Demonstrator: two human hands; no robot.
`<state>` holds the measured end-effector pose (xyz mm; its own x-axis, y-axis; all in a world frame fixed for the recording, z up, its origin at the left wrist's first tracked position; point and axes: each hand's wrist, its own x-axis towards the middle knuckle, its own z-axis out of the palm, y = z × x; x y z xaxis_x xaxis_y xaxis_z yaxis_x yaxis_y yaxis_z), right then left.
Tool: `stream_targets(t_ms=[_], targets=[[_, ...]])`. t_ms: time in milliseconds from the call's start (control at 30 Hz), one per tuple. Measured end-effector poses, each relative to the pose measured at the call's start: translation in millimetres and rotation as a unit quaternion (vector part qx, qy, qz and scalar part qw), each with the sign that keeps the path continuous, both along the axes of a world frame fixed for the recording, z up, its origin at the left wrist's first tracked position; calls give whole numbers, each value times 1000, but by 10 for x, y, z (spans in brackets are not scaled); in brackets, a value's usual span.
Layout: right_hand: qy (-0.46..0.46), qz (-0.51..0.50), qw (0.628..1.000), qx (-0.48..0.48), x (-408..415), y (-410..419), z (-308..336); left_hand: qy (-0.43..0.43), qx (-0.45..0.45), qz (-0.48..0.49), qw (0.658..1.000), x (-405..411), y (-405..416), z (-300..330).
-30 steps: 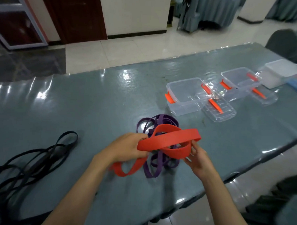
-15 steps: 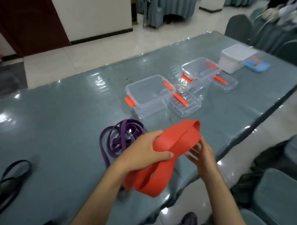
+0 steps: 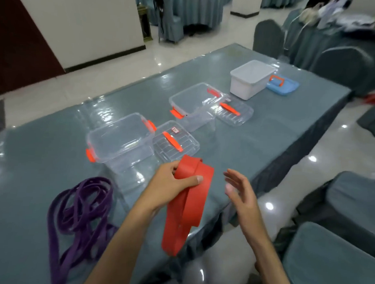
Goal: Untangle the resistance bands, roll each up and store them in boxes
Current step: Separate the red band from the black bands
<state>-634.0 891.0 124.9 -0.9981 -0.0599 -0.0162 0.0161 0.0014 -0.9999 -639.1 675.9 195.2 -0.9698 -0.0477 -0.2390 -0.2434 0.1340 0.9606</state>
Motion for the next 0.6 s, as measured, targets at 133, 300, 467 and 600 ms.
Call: stream_targets(t_ms=[133, 300, 467, 600], targets=[[60, 141, 985, 80, -326, 391, 149, 5, 37, 14, 999, -422, 550, 50], [79, 107, 984, 122, -993, 820, 89, 2, 71, 11, 997, -1096, 1111, 0], [68, 66, 990, 99, -1821, 1287, -119, 9, 56, -9, 998, -1980, 1604, -176], [63, 42, 993, 88, -2557, 1614, -151, 19, 51, -12, 998, -2739, 1930, -265]])
